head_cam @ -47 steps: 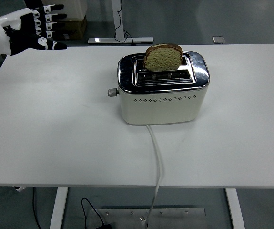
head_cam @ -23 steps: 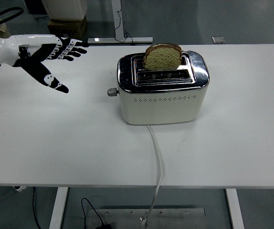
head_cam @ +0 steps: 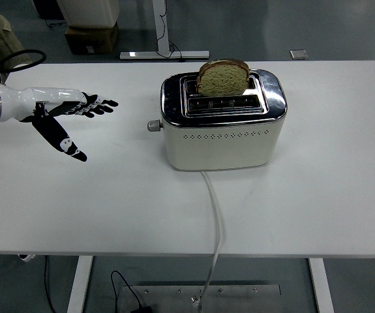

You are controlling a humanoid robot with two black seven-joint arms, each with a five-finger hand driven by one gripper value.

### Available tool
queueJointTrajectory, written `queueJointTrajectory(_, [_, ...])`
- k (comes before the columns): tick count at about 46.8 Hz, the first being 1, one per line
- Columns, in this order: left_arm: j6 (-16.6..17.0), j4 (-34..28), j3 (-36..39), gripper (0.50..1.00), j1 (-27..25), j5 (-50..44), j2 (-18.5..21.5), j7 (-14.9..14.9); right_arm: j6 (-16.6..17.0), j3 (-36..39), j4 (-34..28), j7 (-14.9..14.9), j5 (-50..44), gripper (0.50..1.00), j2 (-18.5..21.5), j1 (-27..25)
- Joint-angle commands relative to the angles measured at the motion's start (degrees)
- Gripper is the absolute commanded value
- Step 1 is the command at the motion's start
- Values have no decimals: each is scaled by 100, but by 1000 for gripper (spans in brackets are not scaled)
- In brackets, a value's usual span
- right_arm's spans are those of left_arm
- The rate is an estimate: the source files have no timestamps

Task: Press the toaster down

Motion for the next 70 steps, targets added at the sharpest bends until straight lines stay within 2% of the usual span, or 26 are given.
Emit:
queueJointTrajectory(1, [130, 18, -2, 1000, 76, 12, -89, 0, 0, 0, 1, 0, 0, 998, 0, 2])
queueJointTrajectory(14, [218, 281, -2, 1000, 207, 74, -643, 0, 0, 0, 1, 0, 0, 998, 0, 2])
queueJointTrajectory(23, [429, 299, -2, 1000, 313, 92, -889, 0, 0, 9, 1, 0, 0, 998, 0, -7])
queueJointTrajectory(47, [438, 448, 7, 1000, 480, 171, -907, 0, 0, 9, 1, 0, 9, 998, 0, -7])
queueJointTrajectory(52, [438, 571, 7, 1000, 550, 197, -1056, 0, 0, 9, 1, 0, 9, 998, 0, -7])
queueJointTrajectory(70, [438, 615, 7, 1000, 489, 197, -1144, 0, 0, 9, 1, 0, 9, 998, 0, -7])
